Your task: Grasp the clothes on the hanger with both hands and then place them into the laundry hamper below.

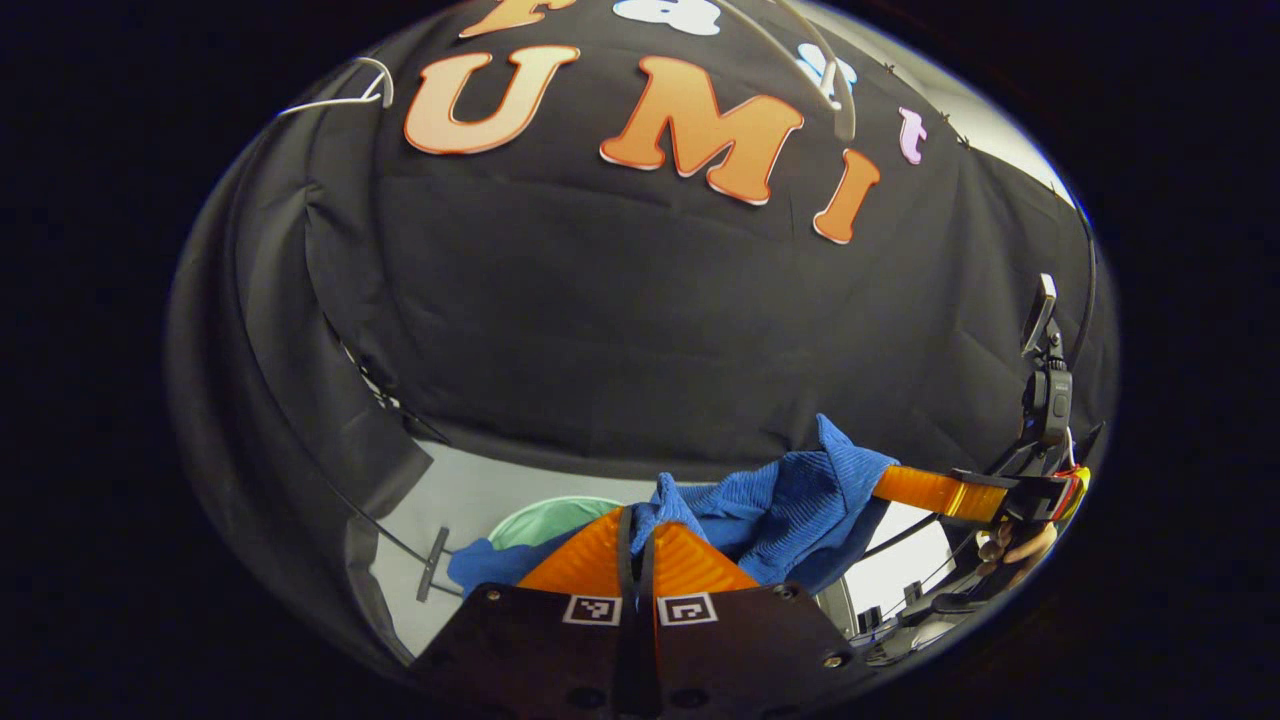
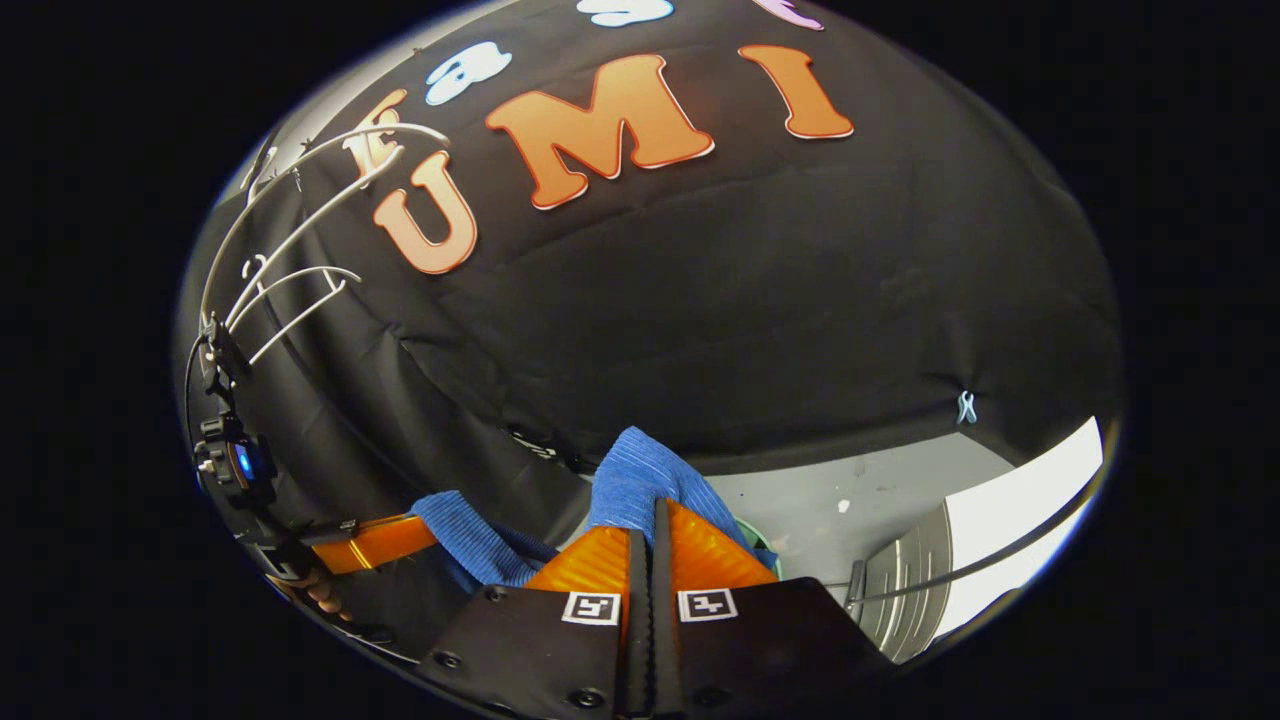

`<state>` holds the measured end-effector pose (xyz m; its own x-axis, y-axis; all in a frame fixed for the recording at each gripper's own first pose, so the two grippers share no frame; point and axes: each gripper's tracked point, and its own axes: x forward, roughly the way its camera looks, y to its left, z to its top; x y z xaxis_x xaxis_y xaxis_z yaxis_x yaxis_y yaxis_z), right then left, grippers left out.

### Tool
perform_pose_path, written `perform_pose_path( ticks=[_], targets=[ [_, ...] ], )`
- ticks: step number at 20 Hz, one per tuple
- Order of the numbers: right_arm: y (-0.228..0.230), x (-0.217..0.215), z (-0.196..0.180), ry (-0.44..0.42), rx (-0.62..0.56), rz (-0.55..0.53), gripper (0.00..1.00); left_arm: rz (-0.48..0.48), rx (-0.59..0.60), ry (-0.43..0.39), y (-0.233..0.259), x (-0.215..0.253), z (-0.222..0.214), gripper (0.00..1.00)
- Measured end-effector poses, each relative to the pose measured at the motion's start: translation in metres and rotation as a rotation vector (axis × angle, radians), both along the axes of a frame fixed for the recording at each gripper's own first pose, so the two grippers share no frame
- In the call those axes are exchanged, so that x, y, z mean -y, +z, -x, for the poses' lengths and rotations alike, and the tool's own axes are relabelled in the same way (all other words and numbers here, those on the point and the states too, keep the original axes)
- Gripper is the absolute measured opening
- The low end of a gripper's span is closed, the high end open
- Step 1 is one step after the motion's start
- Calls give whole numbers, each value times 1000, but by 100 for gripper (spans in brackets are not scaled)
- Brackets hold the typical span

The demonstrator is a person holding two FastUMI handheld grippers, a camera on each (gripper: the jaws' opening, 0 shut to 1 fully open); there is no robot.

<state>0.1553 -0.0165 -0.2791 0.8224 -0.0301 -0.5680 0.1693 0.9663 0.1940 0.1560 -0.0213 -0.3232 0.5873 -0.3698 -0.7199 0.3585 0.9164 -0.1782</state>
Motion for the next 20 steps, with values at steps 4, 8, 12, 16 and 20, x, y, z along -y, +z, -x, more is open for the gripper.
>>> perform_pose_path(
  ticks=[4,8,12,16,20],
  targets=[
    [-39,0,-6,-14,-74,-4,8,-50,-97,15,-38,-3,6,0],
    [-72,0,-14,-41,-137,-5,8,-99,-194,20,-76,-11,8,0],
    [-107,-3,-12,-63,-211,-14,8,-139,-269,40,-110,-19,8,1],
    [-141,-2,-11,-75,-268,-8,8,-174,-384,44,-136,-28,18,1],
    [-174,-6,-9,-82,-334,-1,8,-207,-456,47,-155,-31,18,1]
  ],
)
